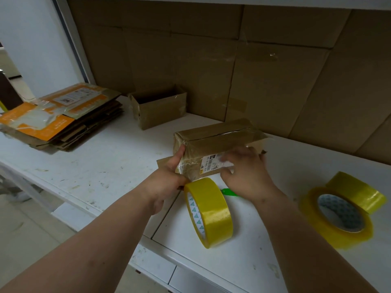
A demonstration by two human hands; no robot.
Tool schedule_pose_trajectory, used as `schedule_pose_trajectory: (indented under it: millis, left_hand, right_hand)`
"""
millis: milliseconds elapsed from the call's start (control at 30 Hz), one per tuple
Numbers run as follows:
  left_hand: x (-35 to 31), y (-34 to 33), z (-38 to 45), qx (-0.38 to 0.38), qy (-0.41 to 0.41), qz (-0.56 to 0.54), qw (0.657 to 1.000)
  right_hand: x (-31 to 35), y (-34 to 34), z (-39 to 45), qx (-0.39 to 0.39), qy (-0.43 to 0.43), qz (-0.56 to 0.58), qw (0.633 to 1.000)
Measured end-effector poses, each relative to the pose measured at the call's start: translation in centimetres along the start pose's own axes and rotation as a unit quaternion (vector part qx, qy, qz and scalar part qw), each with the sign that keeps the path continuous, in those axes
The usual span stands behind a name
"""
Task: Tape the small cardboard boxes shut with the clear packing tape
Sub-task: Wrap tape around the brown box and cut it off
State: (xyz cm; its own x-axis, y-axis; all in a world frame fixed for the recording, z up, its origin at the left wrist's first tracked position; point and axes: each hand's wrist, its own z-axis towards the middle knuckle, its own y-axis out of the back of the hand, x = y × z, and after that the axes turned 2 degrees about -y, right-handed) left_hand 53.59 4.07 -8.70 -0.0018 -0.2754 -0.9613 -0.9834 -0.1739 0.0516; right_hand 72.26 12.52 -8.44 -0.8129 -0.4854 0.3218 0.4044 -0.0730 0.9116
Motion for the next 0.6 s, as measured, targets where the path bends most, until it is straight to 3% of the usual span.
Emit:
schedule_pose_trajectory:
  millis: [33,100,233,600]
  left_hand:
    - [0.0,0.0,0.0,0.000,-0.001,0.001,1.000]
    - [0.0,0.1,0.0,0.002,-0.004,0.004,1.000]
    - [0.0,0.0,-0.1,0.006,-0.016,0.004,1.000]
    - [0.5,0.6,-0.4,0.017,-0.013,-0.004,1.000]
  right_hand:
    - [0.7,0.0,0.3,-0.038,0.016,0.051,0.998]
    - [1.9,0.0,1.3,-0.036,0.049,0.082,0.995]
    - [2.9,-1.0,3.2,0.041,0.081,0.009,0.996]
    - [2.6,-2.4,4.1,0.007,0.110,-0.027,0.994]
